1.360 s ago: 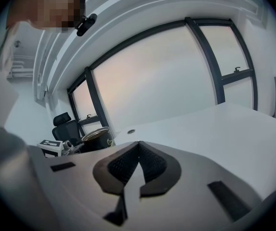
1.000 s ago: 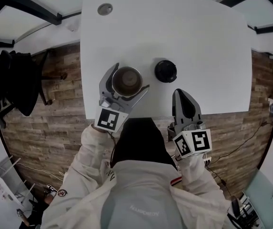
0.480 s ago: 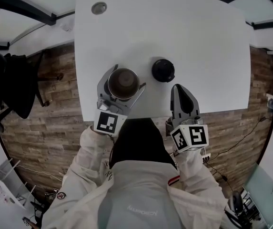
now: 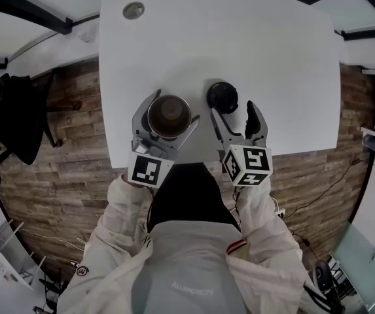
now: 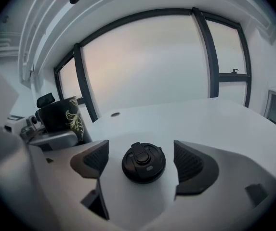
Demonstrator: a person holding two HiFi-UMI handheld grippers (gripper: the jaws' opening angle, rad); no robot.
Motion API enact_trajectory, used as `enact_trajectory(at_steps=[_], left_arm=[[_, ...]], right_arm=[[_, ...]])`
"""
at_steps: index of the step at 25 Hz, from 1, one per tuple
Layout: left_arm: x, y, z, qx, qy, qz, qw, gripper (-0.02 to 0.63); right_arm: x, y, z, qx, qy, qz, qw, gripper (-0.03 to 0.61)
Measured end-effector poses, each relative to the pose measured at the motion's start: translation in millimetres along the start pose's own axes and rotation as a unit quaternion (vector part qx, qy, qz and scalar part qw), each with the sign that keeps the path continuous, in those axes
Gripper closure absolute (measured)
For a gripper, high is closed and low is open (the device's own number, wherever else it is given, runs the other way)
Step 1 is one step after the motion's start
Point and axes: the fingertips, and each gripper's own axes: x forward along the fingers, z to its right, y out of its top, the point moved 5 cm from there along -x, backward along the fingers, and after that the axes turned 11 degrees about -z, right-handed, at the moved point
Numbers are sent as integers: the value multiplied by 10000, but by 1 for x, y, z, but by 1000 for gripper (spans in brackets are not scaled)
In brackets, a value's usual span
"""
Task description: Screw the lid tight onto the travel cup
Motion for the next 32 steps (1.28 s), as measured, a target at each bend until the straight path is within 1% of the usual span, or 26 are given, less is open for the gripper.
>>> enact_trajectory(at_steps=[2,4,7,13,17,23,25,27,30,32], left_arm=[[0,0,0,69,-19,-32,10000,192],[0,0,0,228,-49,-66,9997,192],[0,-1,0,-43,-10,-48,10000,192],[1,-2,0,-53,-22,-54,10000,192],[0,-3,0,90,-63,-109,9999,192],[0,-1,-1,413,-102,-147,9990,192],[0,-1,-1,359,-86,-119,9992,192],[0,-1,0,421,-96,-110,9990,192],[0,0,0,438,-106,-82,9989,192],[1,2,0,454,-90,-12,9989,192]], right_arm=[[14,-4,1,-29,-46,-113,9999,160],[27,-7,1,-45,-57,-247,9997,146],[43,-9,3,-61,-149,-350,9993,141],[64,-10,6,-57,-343,-452,9984,141],[73,-8,7,-59,-383,-515,9979,141],[77,-4,3,-288,-419,-580,9970,143],[77,-3,4,-320,-374,-552,9973,143],[75,-2,5,-329,-260,-460,9981,143],[62,7,5,-204,11,-185,9996,143],[44,24,4,-101,259,-34,9996,143]])
